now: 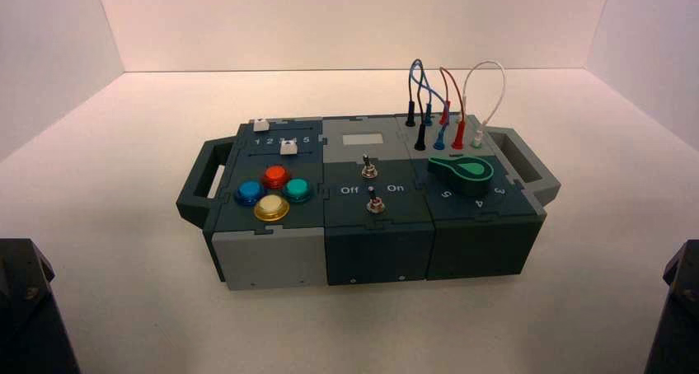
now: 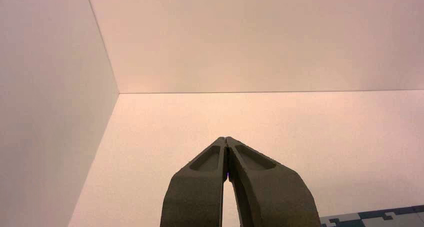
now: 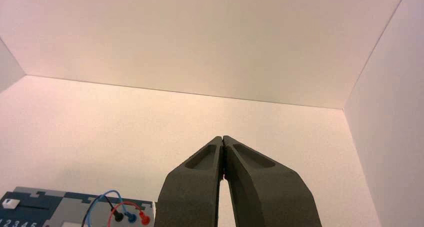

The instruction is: Move the bottom slider to position 3.

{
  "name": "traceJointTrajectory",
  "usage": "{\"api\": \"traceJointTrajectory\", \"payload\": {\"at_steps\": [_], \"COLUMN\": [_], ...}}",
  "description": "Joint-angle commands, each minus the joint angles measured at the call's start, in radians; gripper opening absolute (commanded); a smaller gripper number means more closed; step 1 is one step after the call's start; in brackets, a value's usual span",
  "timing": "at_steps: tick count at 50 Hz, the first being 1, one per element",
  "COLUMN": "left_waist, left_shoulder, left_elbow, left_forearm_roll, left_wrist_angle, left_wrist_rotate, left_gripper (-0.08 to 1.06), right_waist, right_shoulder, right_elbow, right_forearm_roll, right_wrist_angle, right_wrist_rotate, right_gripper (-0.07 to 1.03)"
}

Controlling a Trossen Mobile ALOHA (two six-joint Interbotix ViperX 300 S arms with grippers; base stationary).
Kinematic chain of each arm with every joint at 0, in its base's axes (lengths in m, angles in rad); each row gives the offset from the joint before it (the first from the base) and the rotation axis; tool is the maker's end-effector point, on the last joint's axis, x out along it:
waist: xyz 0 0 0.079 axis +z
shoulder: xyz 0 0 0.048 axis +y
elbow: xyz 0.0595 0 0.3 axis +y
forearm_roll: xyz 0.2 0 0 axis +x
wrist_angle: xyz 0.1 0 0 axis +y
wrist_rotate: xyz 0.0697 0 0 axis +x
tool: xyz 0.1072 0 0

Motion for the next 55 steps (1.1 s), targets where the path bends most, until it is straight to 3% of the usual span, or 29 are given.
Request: {"api": "traceJointTrajectory", "payload": {"at_steps": [1,15,26,28,41,47,55], "left_waist": [0.005,0.005,0.0,-0.023,-0.17,-0.232,-0.31], "left_shoulder": [0.003,0.002,0.014,0.028,0.063,0.066,0.06], "left_elbow": [-0.014,-0.014,-0.02,-0.035,-0.049,-0.041,-0.02], "left_forearm_roll": [0.002,0.002,-0.006,-0.011,-0.012,-0.014,-0.035], "left_wrist_angle": [-0.005,0.0,0.061,0.117,0.268,0.295,0.314], "left_wrist_rotate": [0.009,0.015,0.012,0.012,0.009,0.002,-0.008], "left_gripper": [-0.03,-0.03,-0.03,-0.03,-0.03,-0.03,-0.03], "right_waist": [0.0,0.003,0.008,0.014,0.121,0.189,0.264], "right_shoulder": [0.005,0.005,0.011,0.035,0.141,0.192,0.222], "right_elbow": [-0.015,-0.015,-0.015,-0.021,-0.052,-0.066,-0.072], "right_forearm_roll": [0.005,0.014,0.031,0.043,0.052,0.052,0.063], "right_wrist_angle": [0.002,0.017,0.049,0.089,0.175,0.198,0.202], "right_wrist_rotate": [0.003,0.003,0.003,0.003,0.003,0.005,0.008], "right_gripper": [-0.03,-0.03,-0.03,-0.03,-0.03,-0.03,-0.03]}}
